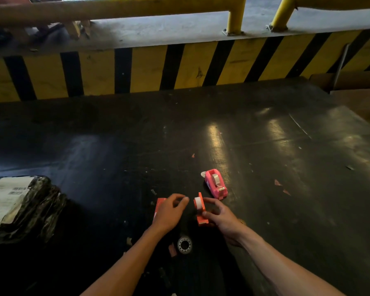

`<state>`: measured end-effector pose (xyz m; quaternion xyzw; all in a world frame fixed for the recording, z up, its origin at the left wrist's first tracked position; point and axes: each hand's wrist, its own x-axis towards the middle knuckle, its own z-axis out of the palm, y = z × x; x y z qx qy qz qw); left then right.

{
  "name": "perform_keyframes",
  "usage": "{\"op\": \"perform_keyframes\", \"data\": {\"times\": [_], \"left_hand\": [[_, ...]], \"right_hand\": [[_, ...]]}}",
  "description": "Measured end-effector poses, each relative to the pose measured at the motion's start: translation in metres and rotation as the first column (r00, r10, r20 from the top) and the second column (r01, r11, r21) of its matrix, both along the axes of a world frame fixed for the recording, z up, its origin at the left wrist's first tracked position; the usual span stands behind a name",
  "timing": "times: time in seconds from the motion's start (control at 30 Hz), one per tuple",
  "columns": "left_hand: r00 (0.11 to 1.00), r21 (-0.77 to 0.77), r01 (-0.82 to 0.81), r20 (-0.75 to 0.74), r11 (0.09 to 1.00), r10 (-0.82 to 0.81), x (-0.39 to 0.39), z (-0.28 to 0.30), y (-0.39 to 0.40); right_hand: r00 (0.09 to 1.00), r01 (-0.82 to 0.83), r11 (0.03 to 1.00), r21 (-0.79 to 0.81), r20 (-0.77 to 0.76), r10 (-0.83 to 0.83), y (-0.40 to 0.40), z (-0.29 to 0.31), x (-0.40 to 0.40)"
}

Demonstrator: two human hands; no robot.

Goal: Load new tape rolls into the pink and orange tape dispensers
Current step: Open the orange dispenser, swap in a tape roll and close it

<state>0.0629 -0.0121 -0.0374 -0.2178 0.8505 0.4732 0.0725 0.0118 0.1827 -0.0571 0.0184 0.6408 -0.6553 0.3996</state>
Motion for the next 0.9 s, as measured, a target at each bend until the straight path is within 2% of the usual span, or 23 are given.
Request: {"op": "perform_keyframes", "data": {"times": [0.03,0.1,0.3,0.37,0.4,0.47,0.5,0.57,0.77,0.9], "left_hand": [[0.999,0.135,0.013,0.039,0.991,-0.019,-0.001,0.006,0.007],[0.994,0.292,0.007,0.103,0.956,-0.038,-0.003,0.012,0.014],[0.988,0.453,-0.130,0.131,0.882,0.079,-0.006,0.015,0.019],[0.982,0.374,-0.188,0.073,0.908,0.174,-0.007,0.009,0.016],[0.983,0.263,-0.181,0.024,0.948,0.181,-0.005,0.003,0.012],[0.998,-0.092,-0.055,-0.028,0.994,0.052,0.002,-0.010,0.002],[0.999,-0.255,0.030,-0.016,0.966,-0.035,0.006,-0.017,-0.002],[0.986,-0.442,0.158,0.028,0.883,-0.163,0.014,-0.025,-0.006],[0.955,-0.604,0.259,0.043,0.754,-0.294,0.017,-0.027,-0.006],[0.876,-0.501,0.430,0.030,0.751,-0.482,0.027,-0.019,-0.007]], "right_hand": [[1.000,-0.018,1.000,0.013,-0.023,0.019,-0.001,0.002,0.001],[0.999,-0.036,0.999,0.009,-0.030,0.037,-0.002,0.005,0.002],[0.999,-0.025,1.000,0.010,-0.040,0.025,0.004,0.006,-0.001],[0.999,0.025,1.000,0.019,-0.032,-0.024,0.007,0.004,-0.004],[0.998,0.050,0.998,0.026,-0.028,-0.049,0.009,0.003,-0.004],[0.997,0.079,0.995,0.066,-0.028,-0.077,0.013,-0.002,-0.005],[0.996,0.081,0.993,0.087,-0.033,-0.079,0.015,-0.005,-0.006],[0.996,0.085,0.991,0.105,-0.025,-0.082,0.018,-0.009,-0.006],[0.998,0.063,0.987,0.150,-0.010,-0.062,0.021,-0.012,-0.004],[0.997,0.072,0.983,0.167,-0.017,-0.070,0.024,-0.011,-0.004]]}}
